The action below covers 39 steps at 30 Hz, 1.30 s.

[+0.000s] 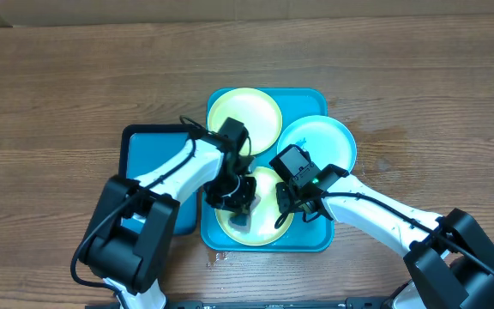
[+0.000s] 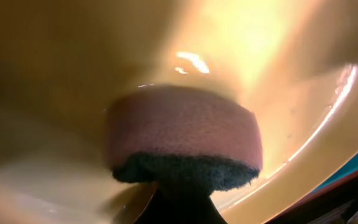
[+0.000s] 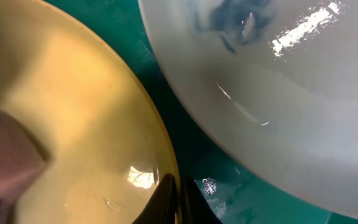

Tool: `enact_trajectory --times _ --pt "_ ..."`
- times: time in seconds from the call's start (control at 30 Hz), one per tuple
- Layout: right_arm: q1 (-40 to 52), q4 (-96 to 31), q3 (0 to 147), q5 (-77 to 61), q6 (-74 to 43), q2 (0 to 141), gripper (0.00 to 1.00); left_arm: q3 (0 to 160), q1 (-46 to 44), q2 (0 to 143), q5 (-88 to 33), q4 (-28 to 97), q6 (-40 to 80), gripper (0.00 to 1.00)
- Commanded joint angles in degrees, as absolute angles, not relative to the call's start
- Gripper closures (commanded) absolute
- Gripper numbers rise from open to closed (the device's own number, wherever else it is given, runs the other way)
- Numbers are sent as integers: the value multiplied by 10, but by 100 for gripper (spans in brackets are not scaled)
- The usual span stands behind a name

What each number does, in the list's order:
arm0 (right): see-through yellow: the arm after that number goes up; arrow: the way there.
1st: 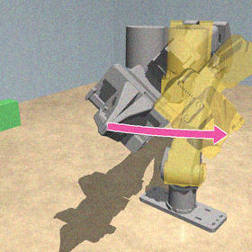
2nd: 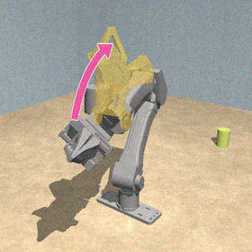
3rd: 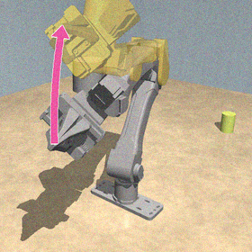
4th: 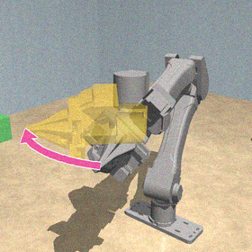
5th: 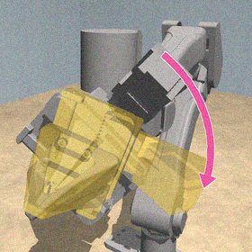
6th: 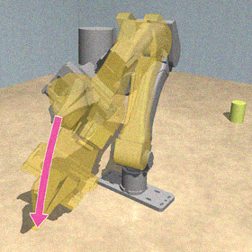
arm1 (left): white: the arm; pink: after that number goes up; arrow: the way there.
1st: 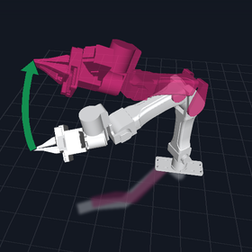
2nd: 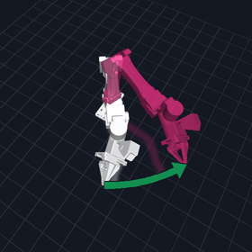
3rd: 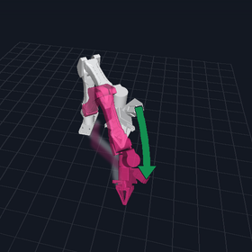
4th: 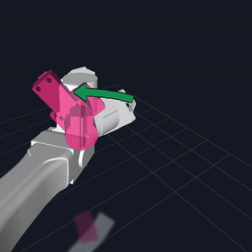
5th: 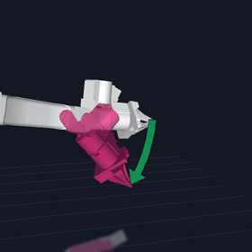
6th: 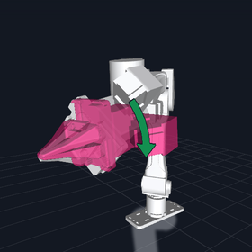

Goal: Clean dirty plates on tray and stack at the side
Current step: 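Scrub the yellow plate surface with the sponge in the left gripper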

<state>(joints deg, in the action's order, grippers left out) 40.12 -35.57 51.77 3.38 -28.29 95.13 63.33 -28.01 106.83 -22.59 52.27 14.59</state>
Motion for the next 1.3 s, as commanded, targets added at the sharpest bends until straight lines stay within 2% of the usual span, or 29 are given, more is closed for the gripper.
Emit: enact_trajectory --times 0.0,0.13,0.27,0.5,0.7,0.83,1.1,1.27 --pt "399 -352 520 51 -288 953 96 619 -305 1057 -213 508 160 96" --pt "399 -352 520 51 -288 953 96 569 -324 1057 -176 471 182 96" --pt "399 -352 520 51 -288 953 96 519 -325 1057 -3 467 289 96" --pt "399 -352 520 51 -288 953 96 560 -277 1057 137 509 324 96" --pt "399 -352 520 51 -288 953 96 624 -258 1057 152 522 312 96" --pt "399 -352 520 51 -288 953 96 631 -260 1057 79 494 263 96" --pt "399 -352 520 51 -288 953 96 629 -278 1057 -272 460 92 96" --pt "399 -353 520 51 -288 953 96 621 -290 1057 -340 460 72 96"
